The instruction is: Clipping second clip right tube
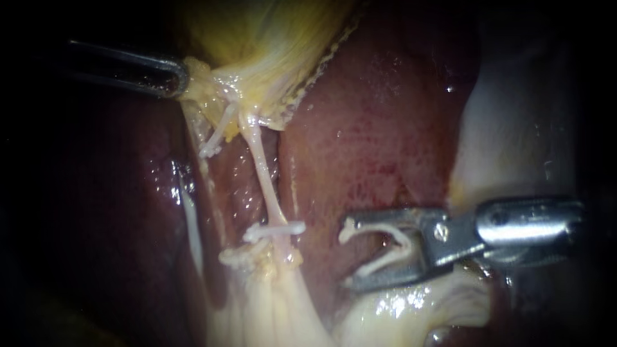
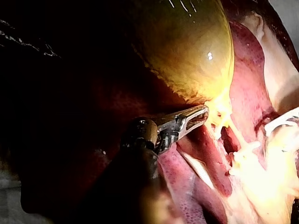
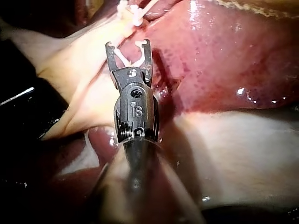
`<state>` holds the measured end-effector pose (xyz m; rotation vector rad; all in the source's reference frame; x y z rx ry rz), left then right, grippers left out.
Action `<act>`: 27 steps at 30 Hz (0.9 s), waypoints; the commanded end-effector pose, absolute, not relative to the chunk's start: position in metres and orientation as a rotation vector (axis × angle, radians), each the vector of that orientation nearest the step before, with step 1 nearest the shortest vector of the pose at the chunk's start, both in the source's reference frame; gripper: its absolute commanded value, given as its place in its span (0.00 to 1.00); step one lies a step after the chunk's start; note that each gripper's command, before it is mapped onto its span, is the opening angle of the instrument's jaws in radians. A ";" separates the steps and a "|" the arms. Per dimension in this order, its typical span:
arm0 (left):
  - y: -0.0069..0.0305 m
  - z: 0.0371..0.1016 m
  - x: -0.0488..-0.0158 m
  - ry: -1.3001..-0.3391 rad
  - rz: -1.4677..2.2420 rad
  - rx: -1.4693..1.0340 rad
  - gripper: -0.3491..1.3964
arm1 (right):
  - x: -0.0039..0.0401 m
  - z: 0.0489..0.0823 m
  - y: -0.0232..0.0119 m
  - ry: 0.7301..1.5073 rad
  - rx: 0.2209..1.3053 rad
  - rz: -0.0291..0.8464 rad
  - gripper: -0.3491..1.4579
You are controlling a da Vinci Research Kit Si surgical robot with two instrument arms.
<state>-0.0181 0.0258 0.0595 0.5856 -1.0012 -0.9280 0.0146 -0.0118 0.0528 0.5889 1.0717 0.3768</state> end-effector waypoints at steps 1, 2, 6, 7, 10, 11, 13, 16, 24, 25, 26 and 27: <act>0.0257 0.0595 -0.0181 -1.001 -0.928 0.585 0.00 | 0.0148 0.0531 -0.0111 1.066 0.595 0.397 0.46; 0.0257 0.0595 -0.0182 -1.001 -0.928 0.584 0.00 | 0.0150 0.0533 -0.0106 1.063 0.597 0.408 0.46; 0.0257 0.0595 -0.0182 -1.001 -0.928 0.584 0.00 | 0.0160 0.0546 -0.0089 1.044 0.618 0.475 0.46; 0.0257 0.0595 -0.0182 -1.001 -0.928 0.584 0.00 | 0.0163 0.0549 -0.0087 1.038 0.626 0.493 0.46; 0.0257 0.0595 -0.0183 -1.001 -0.930 0.581 0.00 | 0.0174 0.0559 -0.0082 1.023 0.656 0.528 0.46; 0.0256 0.0595 -0.0183 -1.001 -0.931 0.581 0.00 | 0.0177 0.0560 -0.0081 1.019 0.666 0.536 0.46; 0.0256 0.0595 -0.0183 -1.001 -0.931 0.580 0.00 | 0.0183 0.0563 -0.0080 1.019 0.689 0.553 0.46; 0.0256 0.0595 -0.0183 -1.001 -0.931 0.580 0.00 | 0.0195 0.0567 -0.0081 1.023 0.727 0.584 0.46; 0.0255 0.0595 -0.0186 -1.001 -0.928 0.584 0.00 | 0.0220 0.0580 -0.0093 1.042 0.827 0.604 0.47; 0.0255 0.0595 -0.0186 -1.001 -0.928 0.584 0.00 | 0.0223 0.0582 -0.0094 1.048 0.843 0.607 0.47; 0.0255 0.0595 -0.0186 -1.001 -0.929 0.584 0.00 | 0.0226 0.0583 -0.0096 1.063 0.862 0.608 0.47; 0.0255 0.0596 -0.0186 -1.001 -0.929 0.583 0.00 | 0.0228 0.0585 -0.0097 1.076 0.877 0.612 0.47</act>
